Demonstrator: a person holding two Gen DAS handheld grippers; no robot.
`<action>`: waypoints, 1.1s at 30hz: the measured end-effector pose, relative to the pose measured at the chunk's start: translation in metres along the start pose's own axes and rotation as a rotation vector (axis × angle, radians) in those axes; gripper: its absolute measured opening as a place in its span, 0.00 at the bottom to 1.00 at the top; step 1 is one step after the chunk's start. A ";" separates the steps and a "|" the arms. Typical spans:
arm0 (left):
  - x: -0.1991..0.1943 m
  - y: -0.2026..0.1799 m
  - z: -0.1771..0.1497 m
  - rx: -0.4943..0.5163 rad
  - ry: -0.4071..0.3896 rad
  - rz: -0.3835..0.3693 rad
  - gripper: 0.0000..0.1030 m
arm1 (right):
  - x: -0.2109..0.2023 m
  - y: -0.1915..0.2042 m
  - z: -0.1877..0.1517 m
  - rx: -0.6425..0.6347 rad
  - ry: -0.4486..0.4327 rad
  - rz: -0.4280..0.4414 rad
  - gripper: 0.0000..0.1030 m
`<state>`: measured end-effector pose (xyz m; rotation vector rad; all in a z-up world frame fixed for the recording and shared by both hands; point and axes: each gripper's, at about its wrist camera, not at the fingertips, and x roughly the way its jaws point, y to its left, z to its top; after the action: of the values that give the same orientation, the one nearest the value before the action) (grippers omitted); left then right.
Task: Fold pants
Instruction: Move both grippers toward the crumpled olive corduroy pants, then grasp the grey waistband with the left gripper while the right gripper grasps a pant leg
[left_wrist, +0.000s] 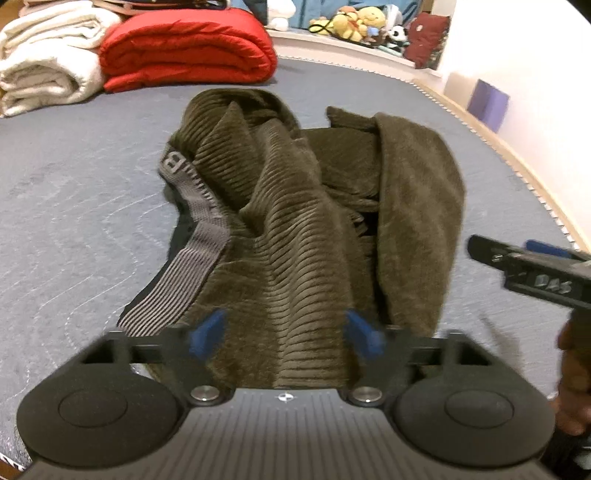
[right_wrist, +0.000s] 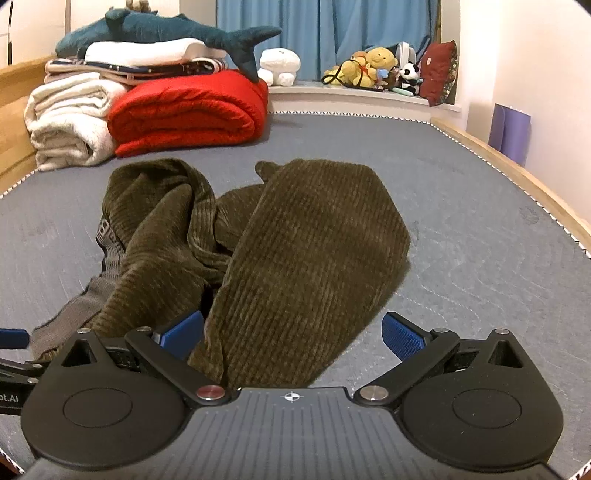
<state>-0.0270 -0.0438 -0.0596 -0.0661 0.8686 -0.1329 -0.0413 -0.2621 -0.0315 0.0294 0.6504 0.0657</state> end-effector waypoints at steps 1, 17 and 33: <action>-0.004 0.000 0.006 0.002 0.005 -0.027 0.51 | 0.001 0.000 0.001 0.007 -0.006 0.006 0.95; 0.057 0.079 0.104 -0.123 0.005 0.005 0.24 | 0.022 0.010 -0.001 -0.047 0.003 0.015 0.52; 0.117 0.118 0.114 -0.222 0.137 -0.004 0.61 | 0.089 0.008 0.109 -0.029 0.037 0.084 0.87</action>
<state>0.1460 0.0570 -0.0878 -0.2692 1.0180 -0.0442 0.0949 -0.2486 0.0022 0.0272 0.6853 0.1575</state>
